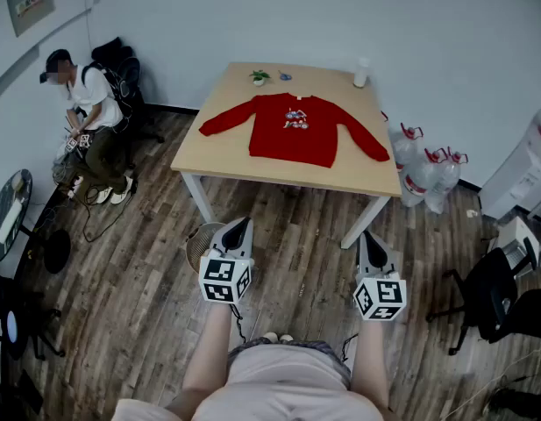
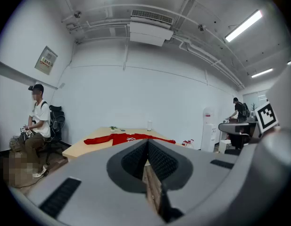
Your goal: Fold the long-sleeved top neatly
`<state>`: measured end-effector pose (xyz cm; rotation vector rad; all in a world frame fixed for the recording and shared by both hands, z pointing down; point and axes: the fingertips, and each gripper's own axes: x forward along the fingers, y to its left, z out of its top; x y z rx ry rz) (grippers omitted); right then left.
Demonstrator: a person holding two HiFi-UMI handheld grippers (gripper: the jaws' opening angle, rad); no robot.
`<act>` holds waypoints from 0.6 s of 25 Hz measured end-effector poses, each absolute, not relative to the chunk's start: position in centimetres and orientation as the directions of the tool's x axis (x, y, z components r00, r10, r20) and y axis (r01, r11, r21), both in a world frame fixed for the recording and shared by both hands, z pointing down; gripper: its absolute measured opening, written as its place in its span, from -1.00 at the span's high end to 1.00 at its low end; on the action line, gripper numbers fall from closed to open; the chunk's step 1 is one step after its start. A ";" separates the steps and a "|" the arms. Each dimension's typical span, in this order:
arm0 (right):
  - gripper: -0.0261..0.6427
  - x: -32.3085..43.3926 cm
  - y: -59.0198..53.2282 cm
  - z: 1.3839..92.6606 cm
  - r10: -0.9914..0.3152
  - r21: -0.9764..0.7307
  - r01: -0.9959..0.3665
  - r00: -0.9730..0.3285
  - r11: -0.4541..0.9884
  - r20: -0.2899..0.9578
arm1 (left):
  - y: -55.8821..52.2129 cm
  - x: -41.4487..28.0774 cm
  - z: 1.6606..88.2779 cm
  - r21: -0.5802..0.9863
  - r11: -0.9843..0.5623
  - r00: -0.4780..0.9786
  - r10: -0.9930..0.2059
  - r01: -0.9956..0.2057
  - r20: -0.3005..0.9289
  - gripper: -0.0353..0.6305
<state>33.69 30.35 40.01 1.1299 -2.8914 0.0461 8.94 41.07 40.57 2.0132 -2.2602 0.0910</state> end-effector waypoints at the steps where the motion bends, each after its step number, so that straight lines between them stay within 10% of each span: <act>1: 0.90 33.8 30.3 40.0 -0.677 -0.014 -0.678 -0.734 0.735 0.044 | 41.0 9.1 40.6 0.030 0.116 -0.112 -0.986 -0.993 0.123 0.88; 15: 0.90 34.2 29.6 40.5 -0.693 -0.030 -0.695 -0.719 0.718 0.056 | 40.6 9.1 40.9 0.028 0.116 -0.112 -0.985 -0.993 0.132 0.88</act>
